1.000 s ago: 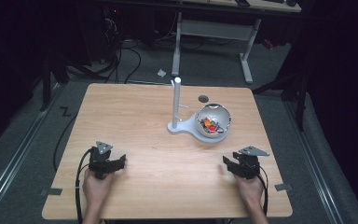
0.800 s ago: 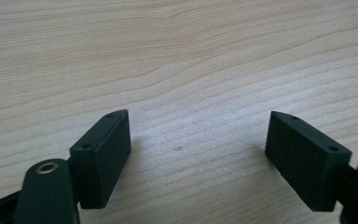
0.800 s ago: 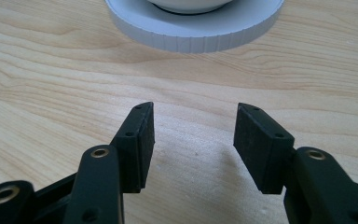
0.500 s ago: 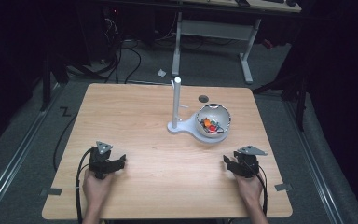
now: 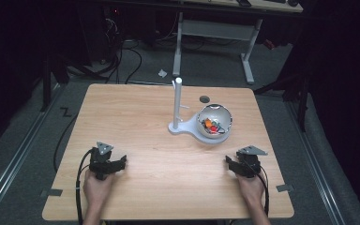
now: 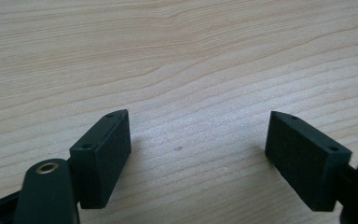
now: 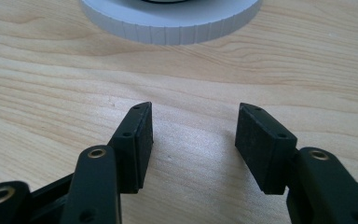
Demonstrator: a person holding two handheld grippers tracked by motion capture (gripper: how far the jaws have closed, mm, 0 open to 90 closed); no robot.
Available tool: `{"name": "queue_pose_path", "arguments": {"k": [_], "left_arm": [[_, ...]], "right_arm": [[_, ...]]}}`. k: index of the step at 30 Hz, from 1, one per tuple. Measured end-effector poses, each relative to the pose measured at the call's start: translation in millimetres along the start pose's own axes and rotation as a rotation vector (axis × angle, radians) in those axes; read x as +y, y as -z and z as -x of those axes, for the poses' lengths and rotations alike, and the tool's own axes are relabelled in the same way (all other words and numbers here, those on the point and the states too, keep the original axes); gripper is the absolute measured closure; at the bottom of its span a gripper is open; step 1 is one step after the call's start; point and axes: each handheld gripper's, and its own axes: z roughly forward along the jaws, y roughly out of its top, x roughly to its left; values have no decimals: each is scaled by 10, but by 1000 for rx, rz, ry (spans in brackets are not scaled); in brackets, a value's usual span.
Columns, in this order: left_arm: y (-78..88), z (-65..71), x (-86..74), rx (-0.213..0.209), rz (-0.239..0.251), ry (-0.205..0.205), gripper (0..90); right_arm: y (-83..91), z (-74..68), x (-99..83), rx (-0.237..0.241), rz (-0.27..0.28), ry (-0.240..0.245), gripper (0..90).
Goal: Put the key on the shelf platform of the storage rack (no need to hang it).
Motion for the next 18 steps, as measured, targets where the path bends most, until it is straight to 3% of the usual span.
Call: {"name": "queue_pose_path", "arguments": {"k": [18], "left_arm": [[0, 0, 0, 0, 0, 0, 227]], "right_arm": [[-11, 14, 6, 0, -5, 0, 426]]}}
